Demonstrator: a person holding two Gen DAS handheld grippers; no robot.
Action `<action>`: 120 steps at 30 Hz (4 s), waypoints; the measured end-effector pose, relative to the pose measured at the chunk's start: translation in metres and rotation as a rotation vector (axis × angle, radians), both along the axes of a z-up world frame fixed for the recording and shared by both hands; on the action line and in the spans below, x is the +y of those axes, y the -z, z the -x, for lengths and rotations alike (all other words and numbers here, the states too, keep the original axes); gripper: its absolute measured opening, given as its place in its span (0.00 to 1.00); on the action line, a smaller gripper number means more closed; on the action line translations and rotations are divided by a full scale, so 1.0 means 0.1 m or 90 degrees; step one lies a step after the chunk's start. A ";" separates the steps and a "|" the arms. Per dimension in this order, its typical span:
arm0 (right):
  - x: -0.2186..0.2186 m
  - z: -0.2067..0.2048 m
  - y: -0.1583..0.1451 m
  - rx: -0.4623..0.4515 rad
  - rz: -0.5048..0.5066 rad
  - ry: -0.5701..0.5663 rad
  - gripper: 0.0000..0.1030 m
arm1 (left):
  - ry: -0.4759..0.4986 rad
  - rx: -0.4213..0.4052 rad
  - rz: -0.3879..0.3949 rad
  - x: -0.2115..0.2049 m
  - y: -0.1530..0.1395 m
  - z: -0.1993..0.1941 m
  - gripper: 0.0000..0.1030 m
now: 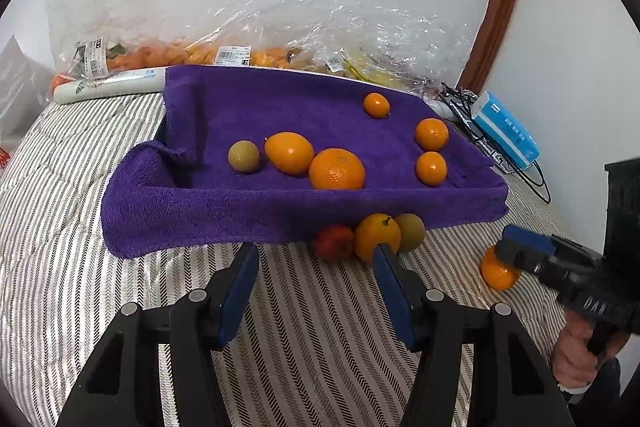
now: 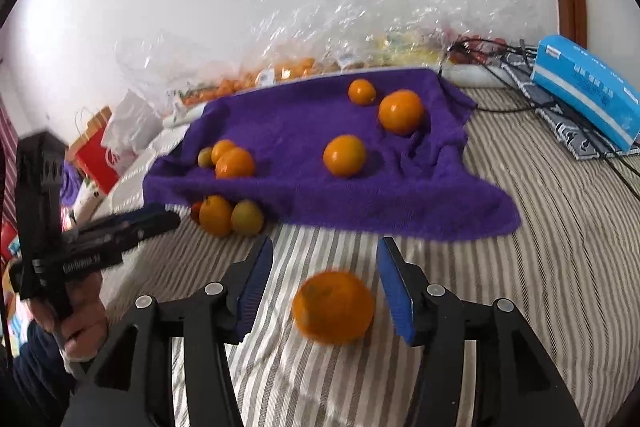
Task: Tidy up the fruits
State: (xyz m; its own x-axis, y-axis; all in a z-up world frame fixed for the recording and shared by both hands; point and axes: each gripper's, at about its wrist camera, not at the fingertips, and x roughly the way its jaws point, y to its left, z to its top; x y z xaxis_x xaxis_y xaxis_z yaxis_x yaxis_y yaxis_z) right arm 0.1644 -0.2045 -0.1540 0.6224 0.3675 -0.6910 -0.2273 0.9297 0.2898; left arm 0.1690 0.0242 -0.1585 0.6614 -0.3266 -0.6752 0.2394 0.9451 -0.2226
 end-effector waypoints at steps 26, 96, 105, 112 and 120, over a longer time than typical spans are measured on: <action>0.20 -0.03 0.15 0.047 0.137 -0.012 0.42 | 0.013 0.021 0.001 -0.04 0.03 -0.04 0.55; 0.14 -0.85 -0.61 -0.077 0.012 0.031 0.42 | -0.091 -0.054 0.013 0.11 -0.55 -0.79 0.23; -0.03 -1.05 -0.27 -0.026 -0.016 0.039 0.42 | -0.113 -0.029 0.012 0.20 -0.30 -0.86 0.23; -0.12 -1.06 -0.25 -0.028 -0.008 0.053 0.42 | -0.112 -0.020 0.015 0.19 -0.22 -0.88 0.23; -0.16 -1.12 -0.15 -0.009 -0.007 0.059 0.42 | -0.108 -0.012 0.022 0.20 -0.20 -0.89 0.23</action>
